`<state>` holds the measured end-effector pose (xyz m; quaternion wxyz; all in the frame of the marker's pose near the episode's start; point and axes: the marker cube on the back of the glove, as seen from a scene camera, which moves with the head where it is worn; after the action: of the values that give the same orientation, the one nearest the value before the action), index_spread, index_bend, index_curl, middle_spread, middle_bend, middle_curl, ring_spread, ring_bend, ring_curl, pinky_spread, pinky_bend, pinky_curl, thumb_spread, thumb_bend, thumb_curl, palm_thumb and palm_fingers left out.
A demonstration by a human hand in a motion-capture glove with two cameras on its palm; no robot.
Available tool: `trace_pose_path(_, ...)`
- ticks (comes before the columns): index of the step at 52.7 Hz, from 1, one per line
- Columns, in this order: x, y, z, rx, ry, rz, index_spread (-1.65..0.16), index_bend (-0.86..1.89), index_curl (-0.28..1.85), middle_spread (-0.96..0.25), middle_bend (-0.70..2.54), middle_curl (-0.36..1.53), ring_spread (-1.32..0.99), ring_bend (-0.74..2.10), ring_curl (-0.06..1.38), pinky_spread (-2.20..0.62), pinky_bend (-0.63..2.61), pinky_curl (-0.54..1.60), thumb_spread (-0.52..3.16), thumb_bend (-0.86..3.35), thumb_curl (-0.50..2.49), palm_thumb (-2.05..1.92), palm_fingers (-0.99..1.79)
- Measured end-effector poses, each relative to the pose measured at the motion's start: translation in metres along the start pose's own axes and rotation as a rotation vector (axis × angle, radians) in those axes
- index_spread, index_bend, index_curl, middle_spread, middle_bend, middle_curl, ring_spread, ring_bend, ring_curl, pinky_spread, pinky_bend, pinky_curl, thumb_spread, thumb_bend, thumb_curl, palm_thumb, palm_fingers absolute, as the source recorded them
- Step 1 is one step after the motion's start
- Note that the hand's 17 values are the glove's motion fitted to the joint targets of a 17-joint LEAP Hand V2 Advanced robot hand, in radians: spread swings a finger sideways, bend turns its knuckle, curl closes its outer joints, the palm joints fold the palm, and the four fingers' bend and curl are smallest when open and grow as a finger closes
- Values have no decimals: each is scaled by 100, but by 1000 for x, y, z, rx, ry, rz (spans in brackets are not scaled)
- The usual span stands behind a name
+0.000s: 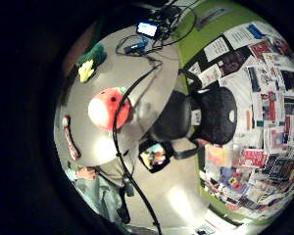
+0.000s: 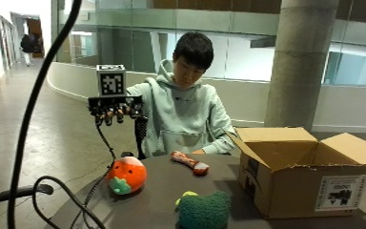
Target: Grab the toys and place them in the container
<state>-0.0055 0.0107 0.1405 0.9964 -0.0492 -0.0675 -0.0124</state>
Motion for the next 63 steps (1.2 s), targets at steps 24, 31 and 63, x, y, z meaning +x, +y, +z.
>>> trace_pose_path(24, -6, -6, 146, -251, 182, -95, -27, 12, 15, -3, 17, 25, -3, 22, 24, 1, 72, 34, 110, 3, 26, 9, -7)
trace_pose_path(31, 8, -15, 151, -212, 106, -38, -29, 15, 17, -5, 15, 24, -2, 32, 26, 2, 91, 38, 118, 13, 30, 30, 11)
trace_pose_path(63, -59, -26, 96, -240, -123, -144, -38, 44, 35, -27, 70, 53, -38, 102, 54, -36, 94, 43, 68, 26, 67, 76, 114)
